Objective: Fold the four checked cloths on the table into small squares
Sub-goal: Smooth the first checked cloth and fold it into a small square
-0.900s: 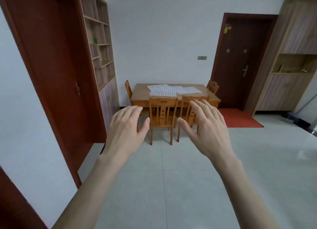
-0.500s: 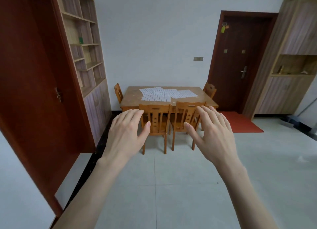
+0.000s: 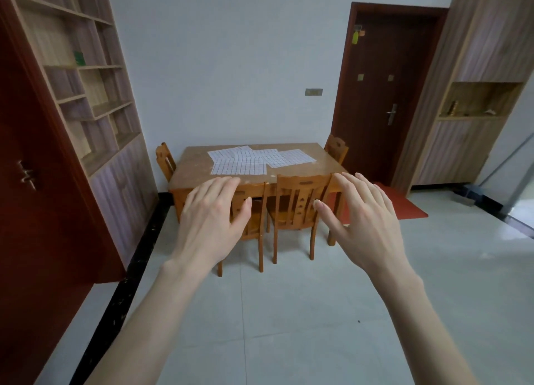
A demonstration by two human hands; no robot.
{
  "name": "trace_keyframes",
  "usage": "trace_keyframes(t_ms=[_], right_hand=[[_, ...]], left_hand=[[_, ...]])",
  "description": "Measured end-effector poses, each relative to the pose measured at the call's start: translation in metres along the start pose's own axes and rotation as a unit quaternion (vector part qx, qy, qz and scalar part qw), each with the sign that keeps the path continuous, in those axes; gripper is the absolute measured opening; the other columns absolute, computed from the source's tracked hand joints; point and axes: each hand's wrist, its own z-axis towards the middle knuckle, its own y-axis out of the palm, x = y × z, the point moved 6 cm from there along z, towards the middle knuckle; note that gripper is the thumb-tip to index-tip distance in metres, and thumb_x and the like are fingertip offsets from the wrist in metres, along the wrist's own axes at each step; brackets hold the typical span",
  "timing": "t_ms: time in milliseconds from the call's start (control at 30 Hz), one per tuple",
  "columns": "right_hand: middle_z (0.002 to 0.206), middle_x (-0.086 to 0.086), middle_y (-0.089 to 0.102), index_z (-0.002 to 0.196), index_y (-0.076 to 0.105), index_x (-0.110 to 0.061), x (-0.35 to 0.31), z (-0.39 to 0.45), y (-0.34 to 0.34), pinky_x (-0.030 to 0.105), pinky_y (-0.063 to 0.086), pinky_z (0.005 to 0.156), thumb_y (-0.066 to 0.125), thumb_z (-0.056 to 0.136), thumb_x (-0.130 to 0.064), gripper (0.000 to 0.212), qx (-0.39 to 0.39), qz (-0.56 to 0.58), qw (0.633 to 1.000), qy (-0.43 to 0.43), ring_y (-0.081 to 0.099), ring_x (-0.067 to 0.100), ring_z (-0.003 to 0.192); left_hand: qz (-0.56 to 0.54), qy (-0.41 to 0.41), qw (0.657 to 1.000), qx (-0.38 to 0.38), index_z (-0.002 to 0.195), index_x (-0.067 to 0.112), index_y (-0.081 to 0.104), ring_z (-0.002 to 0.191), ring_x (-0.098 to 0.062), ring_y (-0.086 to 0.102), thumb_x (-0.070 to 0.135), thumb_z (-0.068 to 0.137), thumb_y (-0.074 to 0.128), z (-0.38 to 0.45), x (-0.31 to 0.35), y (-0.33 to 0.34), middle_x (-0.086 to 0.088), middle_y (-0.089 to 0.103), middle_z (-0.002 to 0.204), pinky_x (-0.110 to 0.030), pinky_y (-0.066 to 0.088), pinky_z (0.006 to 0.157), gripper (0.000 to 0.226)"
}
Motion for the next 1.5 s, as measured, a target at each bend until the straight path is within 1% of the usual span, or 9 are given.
trace_keyframes(t_ms=[267,433,567,633,833,1067,1267,1400,1500], right_hand=[[0.159,-0.004,0.045,0.154,0.043,-0.023,0.028,0.106,0.105,0.04,0.024,0.126,0.033,0.102,-0.071,0.072,-0.016,-0.003,1.0,0.023,0.03,0.016,0.153],[0.161,-0.005,0.043,0.155,0.041,-0.024,0.046,0.168,0.161,0.039,0.022,0.126,0.032,0.101,-0.072,0.072,-0.022,-0.018,0.999,0.038,0.029,0.015,0.154],[0.162,-0.005,0.042,0.156,0.04,-0.025,0.064,0.212,0.196,0.033,0.013,0.124,0.035,0.102,-0.071,0.072,-0.03,-0.035,0.998,0.05,0.027,0.014,0.154],[0.161,-0.004,0.043,0.156,0.04,-0.025,0.076,0.232,0.213,0.032,0.012,0.123,0.036,0.102,-0.071,0.072,-0.026,-0.04,0.997,0.055,0.028,0.015,0.154],[0.16,-0.002,0.045,0.155,0.042,-0.022,0.121,0.287,0.263,0.035,0.017,0.124,0.034,0.101,-0.071,0.073,-0.017,-0.044,0.997,0.064,0.031,0.017,0.153],[0.161,-0.004,0.043,0.157,0.04,-0.025,0.196,0.35,0.334,0.031,0.01,0.123,0.037,0.101,-0.072,0.073,-0.035,-0.048,0.997,0.05,0.028,0.015,0.154],[0.16,-0.003,0.046,0.154,0.046,-0.026,0.278,0.427,0.402,0.035,0.012,0.125,0.033,0.102,-0.072,0.071,-0.053,-0.041,0.997,0.03,0.031,0.016,0.153],[0.156,-0.002,0.05,0.15,0.05,-0.023,0.318,0.472,0.441,0.038,0.019,0.126,0.033,0.102,-0.071,0.07,-0.053,-0.024,0.998,0.011,0.035,0.017,0.151],[0.149,0.0,0.056,0.147,0.054,-0.02,0.338,0.502,0.471,0.04,0.028,0.123,0.037,0.103,-0.067,0.066,-0.053,-0.002,0.999,0.003,0.044,0.019,0.144]], left_hand=[[-0.019,0.02,0.999,-0.023,0.142,0.017,0.054,0.136,-0.02,0.05,0.045,0.104,0.047,0.119,-0.045,0.109,-0.002,0.059,0.144,-0.04,0.038,0.114,0.048],[-0.031,0.031,0.998,-0.037,0.143,0.018,0.053,0.137,-0.02,0.049,0.047,0.104,0.046,0.196,-0.073,0.172,-0.003,0.058,0.145,-0.041,0.038,0.115,0.049],[-0.053,0.033,0.997,-0.041,0.143,0.017,0.053,0.137,-0.02,0.05,0.047,0.103,0.045,0.244,-0.08,0.215,-0.003,0.058,0.144,-0.042,0.039,0.115,0.05],[-0.06,0.04,0.997,-0.039,0.143,0.016,0.053,0.136,-0.02,0.05,0.046,0.103,0.046,0.266,-0.08,0.236,-0.003,0.058,0.145,-0.041,0.038,0.114,0.051],[-0.068,0.048,0.995,-0.048,0.144,0.017,0.052,0.137,-0.021,0.049,0.049,0.103,0.044,0.327,-0.074,0.307,-0.004,0.057,0.146,-0.041,0.037,0.115,0.053],[-0.055,0.059,0.995,-0.058,0.143,0.016,0.053,0.137,-0.022,0.049,0.048,0.103,0.045,0.402,-0.053,0.4,-0.004,0.058,0.145,-0.043,0.037,0.115,0.052],[-0.044,0.049,0.995,-0.071,0.142,0.015,0.057,0.139,-0.022,0.047,0.046,0.102,0.048,0.48,-0.019,0.496,-0.004,0.058,0.145,-0.043,0.032,0.118,0.051],[-0.039,0.034,0.996,-0.065,0.142,0.016,0.056,0.14,-0.022,0.045,0.046,0.103,0.048,0.526,-0.003,0.545,-0.004,0.057,0.146,-0.045,0.032,0.12,0.05],[-0.037,0.029,0.997,-0.065,0.142,0.016,0.056,0.141,-0.022,0.045,0.049,0.103,0.041,0.553,0.005,0.578,-0.004,0.057,0.146,-0.044,0.032,0.12,0.054]])
